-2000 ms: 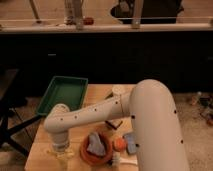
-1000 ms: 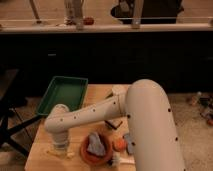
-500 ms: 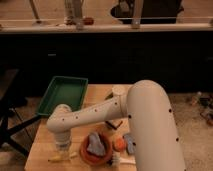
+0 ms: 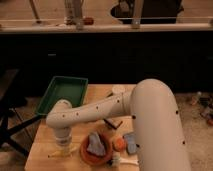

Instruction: Place banana in tray

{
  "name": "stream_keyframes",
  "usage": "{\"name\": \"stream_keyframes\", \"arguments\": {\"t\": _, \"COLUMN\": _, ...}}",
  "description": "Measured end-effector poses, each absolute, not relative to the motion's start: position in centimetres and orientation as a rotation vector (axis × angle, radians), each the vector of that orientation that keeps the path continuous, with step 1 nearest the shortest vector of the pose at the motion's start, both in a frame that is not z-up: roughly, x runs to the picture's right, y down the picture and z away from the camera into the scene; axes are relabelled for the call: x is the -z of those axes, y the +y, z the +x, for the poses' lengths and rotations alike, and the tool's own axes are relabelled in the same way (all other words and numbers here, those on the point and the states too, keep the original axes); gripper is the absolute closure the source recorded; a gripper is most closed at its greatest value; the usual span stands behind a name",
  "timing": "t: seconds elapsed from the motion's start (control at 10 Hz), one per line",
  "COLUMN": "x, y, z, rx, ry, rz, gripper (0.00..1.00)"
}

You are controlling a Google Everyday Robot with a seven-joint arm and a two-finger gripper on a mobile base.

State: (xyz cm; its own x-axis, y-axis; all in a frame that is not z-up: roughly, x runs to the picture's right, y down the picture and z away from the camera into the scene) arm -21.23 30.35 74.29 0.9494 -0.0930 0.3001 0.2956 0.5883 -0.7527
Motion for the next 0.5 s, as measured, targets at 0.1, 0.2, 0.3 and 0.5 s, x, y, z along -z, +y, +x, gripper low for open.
{"name": "stream_keyframes", "arguments": {"t": 0.1, "x": -74.1, "y": 29.8, "z": -21.2, "rx": 0.236, "ry": -0.242, "rz": -0.909, "gripper": 1.0}}
{"name": "stream_keyframes", "arguments": {"t": 0.2, "x": -73.9, "y": 29.3, "z": -21.4, "rx": 0.244, "ry": -0.246, "rz": -0.902, "gripper": 1.0}}
{"name": "stream_keyframes", "arguments": {"t": 0.3, "x": -73.7, "y": 28.8, "z": -21.4, "rx": 0.251, "ry": -0.245, "rz": -0.898, "gripper": 1.0}}
{"name": "stream_keyframes", "arguments": {"t": 0.5, "x": -73.4, "y": 27.4, "z": -21.6, "rx": 0.269, "ry": -0.232, "rz": -0.889, "gripper": 1.0}}
